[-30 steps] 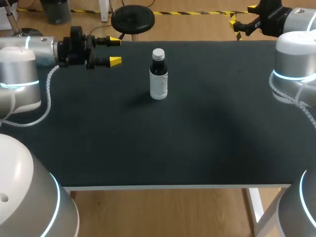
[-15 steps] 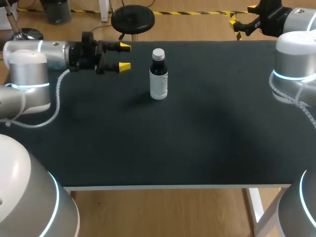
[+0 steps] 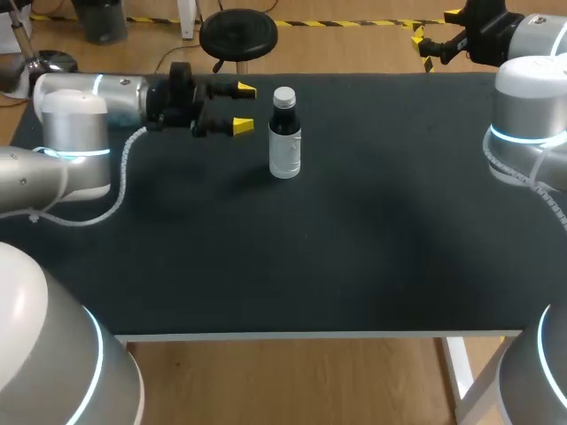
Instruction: Unscrew the bottle cap
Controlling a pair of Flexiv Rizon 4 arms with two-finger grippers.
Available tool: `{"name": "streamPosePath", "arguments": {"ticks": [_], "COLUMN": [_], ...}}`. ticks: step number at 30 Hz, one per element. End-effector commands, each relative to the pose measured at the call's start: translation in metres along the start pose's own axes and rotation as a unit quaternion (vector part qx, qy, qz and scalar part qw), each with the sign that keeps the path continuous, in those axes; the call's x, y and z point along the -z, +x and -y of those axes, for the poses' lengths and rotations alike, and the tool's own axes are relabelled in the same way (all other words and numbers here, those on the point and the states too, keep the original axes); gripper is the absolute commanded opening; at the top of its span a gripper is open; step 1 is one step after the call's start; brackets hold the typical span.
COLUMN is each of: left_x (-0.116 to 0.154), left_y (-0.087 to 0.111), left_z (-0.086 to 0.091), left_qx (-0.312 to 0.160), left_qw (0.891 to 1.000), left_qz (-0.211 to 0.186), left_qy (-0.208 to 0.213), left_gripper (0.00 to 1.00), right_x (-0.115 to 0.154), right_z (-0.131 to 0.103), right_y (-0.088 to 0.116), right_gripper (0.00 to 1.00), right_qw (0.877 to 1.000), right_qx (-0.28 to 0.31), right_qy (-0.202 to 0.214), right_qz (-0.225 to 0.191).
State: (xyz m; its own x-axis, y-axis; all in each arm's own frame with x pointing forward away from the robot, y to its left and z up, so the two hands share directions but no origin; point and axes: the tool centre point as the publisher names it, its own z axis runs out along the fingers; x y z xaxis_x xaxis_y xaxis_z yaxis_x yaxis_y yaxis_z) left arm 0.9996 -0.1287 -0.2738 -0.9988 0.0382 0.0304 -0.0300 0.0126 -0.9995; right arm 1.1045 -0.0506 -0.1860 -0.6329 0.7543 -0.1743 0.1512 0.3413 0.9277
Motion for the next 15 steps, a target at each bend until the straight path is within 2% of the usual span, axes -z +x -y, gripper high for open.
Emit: {"name": "streamPosePath", "arguments": {"ticks": [1, 15], "left_x": [-0.006, -0.022], "left_y": [-0.011, -0.013], "left_z": [-0.007, -0.01], "left_qx": [0.001, -0.002], "left_qw": [1.0, 1.0], "left_qz": [-0.014, -0.031], "left_qy": [0.003, 0.003], "left_gripper": [1.0, 1.0], "right_x": [0.0, 0.0], "right_z": [0.0, 0.0], "right_y": [0.0, 0.0], "right_gripper": [1.0, 1.0], "right_qw": [1.0, 1.0], "right_qx": [0.0, 0.0], "right_qy": [0.001, 0.001], "right_qz": [0.0, 0.0]}}
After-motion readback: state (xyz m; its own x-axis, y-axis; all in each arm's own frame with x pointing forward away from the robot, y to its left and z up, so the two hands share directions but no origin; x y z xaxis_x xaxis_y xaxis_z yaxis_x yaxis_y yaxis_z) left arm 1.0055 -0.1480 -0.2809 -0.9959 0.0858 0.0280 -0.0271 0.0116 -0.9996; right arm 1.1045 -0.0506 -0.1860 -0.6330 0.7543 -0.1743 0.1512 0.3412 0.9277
